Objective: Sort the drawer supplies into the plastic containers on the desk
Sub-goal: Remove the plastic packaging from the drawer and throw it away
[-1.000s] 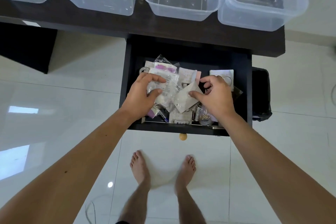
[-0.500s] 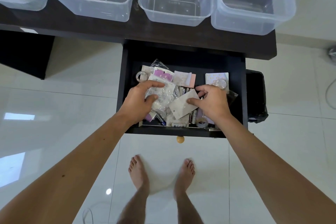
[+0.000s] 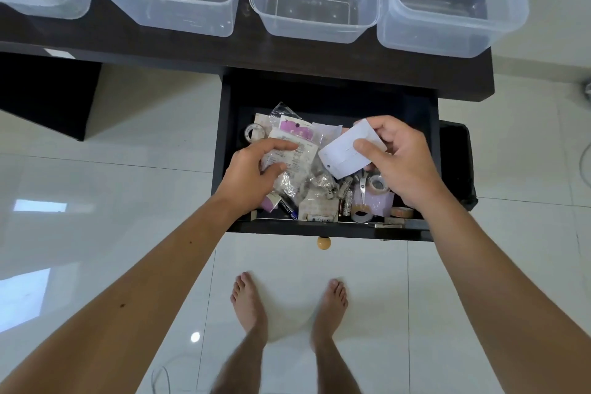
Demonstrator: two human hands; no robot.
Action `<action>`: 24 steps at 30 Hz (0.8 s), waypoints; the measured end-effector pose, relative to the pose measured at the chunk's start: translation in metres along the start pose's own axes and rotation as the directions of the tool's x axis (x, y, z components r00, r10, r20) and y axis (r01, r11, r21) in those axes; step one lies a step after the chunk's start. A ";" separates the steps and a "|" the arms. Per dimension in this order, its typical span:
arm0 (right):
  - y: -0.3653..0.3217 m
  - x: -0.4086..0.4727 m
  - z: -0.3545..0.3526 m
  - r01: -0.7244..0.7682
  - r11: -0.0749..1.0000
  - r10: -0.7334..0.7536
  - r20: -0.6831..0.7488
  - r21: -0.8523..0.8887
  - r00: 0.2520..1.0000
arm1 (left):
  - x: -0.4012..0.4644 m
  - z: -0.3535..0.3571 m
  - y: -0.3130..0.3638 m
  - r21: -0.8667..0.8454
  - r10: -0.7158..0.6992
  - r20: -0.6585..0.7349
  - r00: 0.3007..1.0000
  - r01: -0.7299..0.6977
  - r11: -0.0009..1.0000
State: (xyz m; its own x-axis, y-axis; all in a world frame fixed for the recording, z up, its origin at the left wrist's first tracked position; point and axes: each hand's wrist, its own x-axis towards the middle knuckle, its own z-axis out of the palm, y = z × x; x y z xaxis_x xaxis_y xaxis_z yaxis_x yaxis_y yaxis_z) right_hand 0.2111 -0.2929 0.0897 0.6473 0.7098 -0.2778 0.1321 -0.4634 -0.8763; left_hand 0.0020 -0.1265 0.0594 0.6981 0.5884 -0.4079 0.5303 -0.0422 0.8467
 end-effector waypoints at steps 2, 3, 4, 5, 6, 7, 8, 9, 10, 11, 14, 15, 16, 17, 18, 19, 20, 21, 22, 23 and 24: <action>-0.006 0.001 0.008 -0.021 0.999 0.019 0.054 0.038 0.998 | 0.002 0.000 -0.001 -0.016 -0.004 0.009 1.000 0.005 1.000; -0.007 0.002 0.012 -0.019 0.999 0.015 0.070 0.051 0.997 | 0.002 0.000 -0.001 -0.025 -0.003 0.005 1.000 0.003 1.000; -0.009 0.003 0.014 -0.006 0.998 0.001 0.073 0.068 0.997 | 0.002 0.000 -0.001 -0.033 -0.004 -0.003 1.000 0.004 0.999; -0.011 0.003 0.015 0.012 0.995 -0.018 0.062 0.097 0.998 | 0.002 0.000 -0.001 -0.032 -0.011 -0.014 1.000 0.011 0.999; -0.013 0.003 0.014 0.030 0.991 -0.035 0.040 0.128 0.999 | 0.001 0.000 0.000 -0.026 -0.022 -0.025 0.999 0.021 0.999; -0.016 0.004 0.011 0.045 0.987 -0.048 0.017 0.155 0.999 | 0.001 0.000 0.000 -0.015 -0.029 -0.037 0.999 0.029 0.999; -0.017 0.005 0.008 0.056 0.982 -0.058 0.003 0.178 0.998 | 0.002 0.000 -0.001 -0.002 -0.029 -0.047 0.998 0.029 1.000; -0.019 0.005 0.006 0.064 0.979 -0.065 -0.002 0.193 0.998 | 0.002 0.001 -0.002 0.010 -0.021 -0.053 0.998 0.021 1.000; -0.020 0.005 0.004 0.071 0.978 -0.073 0.004 0.197 0.997 | 0.003 0.001 -0.003 0.013 -0.009 -0.054 0.998 0.010 1.000; -0.020 0.006 0.005 0.075 0.979 -0.080 0.020 0.188 0.997 | 0.003 0.001 -0.003 0.014 0.002 -0.050 0.999 -0.001 1.000; -0.014 0.009 0.019 0.055 0.993 -0.067 0.113 0.109 0.991 | 0.003 -0.001 -0.002 -0.046 0.001 -0.022 1.000 -0.002 0.999; -0.011 0.010 0.026 0.040 0.997 -0.050 0.148 0.071 0.988 | 0.003 -0.001 -0.002 -0.079 0.014 -0.015 1.000 -0.015 0.997; -0.008 0.010 0.033 0.030 0.999 -0.036 0.172 0.038 0.984 | 0.003 0.000 -0.002 -0.106 0.037 -0.009 0.999 -0.038 0.994; -0.005 0.010 0.041 0.026 0.999 -0.029 0.177 0.018 0.984 | 0.003 0.000 -0.003 -0.128 0.061 0.001 0.998 -0.060 0.990; -0.001 0.010 0.047 0.031 0.999 -0.032 0.165 0.005 0.986 | 0.003 0.000 -0.003 -0.153 0.070 0.015 0.997 -0.067 0.986; 0.002 0.009 0.053 0.044 0.999 -0.042 0.143 -0.011 0.989 | 0.003 0.000 -0.003 -0.177 0.060 0.032 0.998 -0.053 0.983; 0.004 0.008 0.057 0.057 0.998 -0.053 0.117 -0.036 0.992 | 0.003 0.001 -0.004 -0.189 0.040 0.047 0.998 -0.031 0.982; 0.005 0.006 0.061 0.069 0.995 -0.063 0.091 -0.068 0.994 | 0.003 0.001 -0.004 -0.188 0.022 0.061 0.998 -0.010 0.982; 0.006 0.005 0.063 0.081 0.992 -0.075 0.073 -0.097 0.995 | 0.003 0.001 -0.004 -0.178 0.011 0.072 0.997 0.002 0.984; 0.007 0.003 0.062 0.093 0.989 -0.086 0.066 -0.114 0.994 | 0.003 0.002 -0.005 -0.170 0.007 0.079 0.997 0.006 0.985; 0.009 0.001 0.058 0.103 0.987 -0.096 0.065 -0.121 0.993 | 0.003 0.002 -0.006 -0.172 0.007 0.079 0.997 0.007 0.985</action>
State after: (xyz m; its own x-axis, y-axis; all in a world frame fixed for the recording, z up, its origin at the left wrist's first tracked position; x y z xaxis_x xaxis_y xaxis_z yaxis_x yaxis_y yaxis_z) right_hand 0.1695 -0.2653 0.0588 0.5815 0.7838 -0.2177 0.2882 -0.4488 -0.8459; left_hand 0.0021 -0.1259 0.0528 0.7378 0.5222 -0.4278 0.4444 0.1014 0.8901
